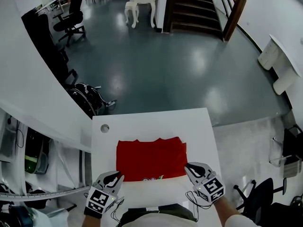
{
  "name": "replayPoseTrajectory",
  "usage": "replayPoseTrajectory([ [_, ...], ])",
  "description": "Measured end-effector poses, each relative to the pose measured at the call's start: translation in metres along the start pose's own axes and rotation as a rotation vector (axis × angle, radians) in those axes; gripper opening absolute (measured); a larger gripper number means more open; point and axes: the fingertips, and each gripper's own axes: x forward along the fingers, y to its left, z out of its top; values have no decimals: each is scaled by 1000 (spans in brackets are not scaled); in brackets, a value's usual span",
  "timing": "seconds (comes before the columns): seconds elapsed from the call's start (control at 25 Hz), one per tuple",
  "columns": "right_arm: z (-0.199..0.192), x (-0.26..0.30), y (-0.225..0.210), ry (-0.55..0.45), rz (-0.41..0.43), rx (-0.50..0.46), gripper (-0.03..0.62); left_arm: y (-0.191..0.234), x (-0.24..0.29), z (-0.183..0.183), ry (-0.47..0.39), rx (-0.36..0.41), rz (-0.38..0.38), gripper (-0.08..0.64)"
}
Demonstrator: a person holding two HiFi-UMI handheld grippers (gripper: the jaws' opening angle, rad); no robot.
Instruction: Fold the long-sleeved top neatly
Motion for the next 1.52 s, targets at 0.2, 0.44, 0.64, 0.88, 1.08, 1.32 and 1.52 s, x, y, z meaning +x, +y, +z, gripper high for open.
replayPoseTrajectory([
  [0.2, 20, -7, 12, -46, 0, -25, 28, -12, -8, 23, -29, 12, 4, 32],
  [0.44, 40, -15, 22, -98, 4, -41, 17, -22, -15, 40, -63, 43, 2, 11],
  [0.64, 53, -22, 31, -132, 14, -58, 15, -34, -22, 55, -94, 85, -9, 9],
  [0.88, 66, -26, 41, -159, 25, -79, 14, -42, -27, 63, -111, 92, -15, 8],
  [1.08, 68, -28, 46, -141, 26, -50, 12, -45, -28, 68, -124, 89, -21, 8],
  [1.32, 69, -29, 49, -111, 31, -27, 12, -49, -24, 72, -135, 94, -28, 8],
  [1.52, 72, -28, 50, -111, 37, -30, 12, -50, -23, 76, -140, 99, -28, 8],
])
